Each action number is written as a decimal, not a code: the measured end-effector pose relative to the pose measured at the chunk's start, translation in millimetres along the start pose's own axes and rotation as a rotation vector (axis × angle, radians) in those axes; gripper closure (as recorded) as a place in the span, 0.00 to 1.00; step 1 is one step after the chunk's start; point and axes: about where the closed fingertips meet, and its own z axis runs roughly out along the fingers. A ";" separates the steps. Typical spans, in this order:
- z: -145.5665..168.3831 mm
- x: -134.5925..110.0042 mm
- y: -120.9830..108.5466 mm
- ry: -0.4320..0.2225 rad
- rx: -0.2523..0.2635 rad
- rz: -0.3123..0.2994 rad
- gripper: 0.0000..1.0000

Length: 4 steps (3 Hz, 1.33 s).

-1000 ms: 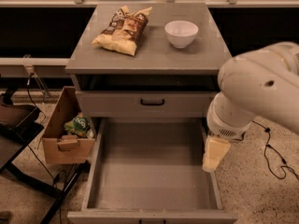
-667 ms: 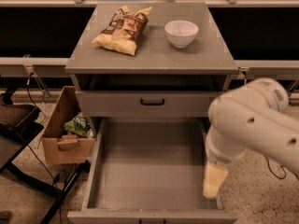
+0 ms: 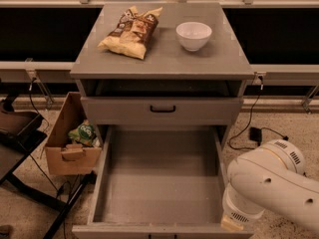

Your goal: Close middle drawer

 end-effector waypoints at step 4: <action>16.8 9.2 35.7 0.007 -0.040 -0.012 1.00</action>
Offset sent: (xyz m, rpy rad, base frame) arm 0.0000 -0.0002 0.0000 -0.0009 -0.0010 0.0015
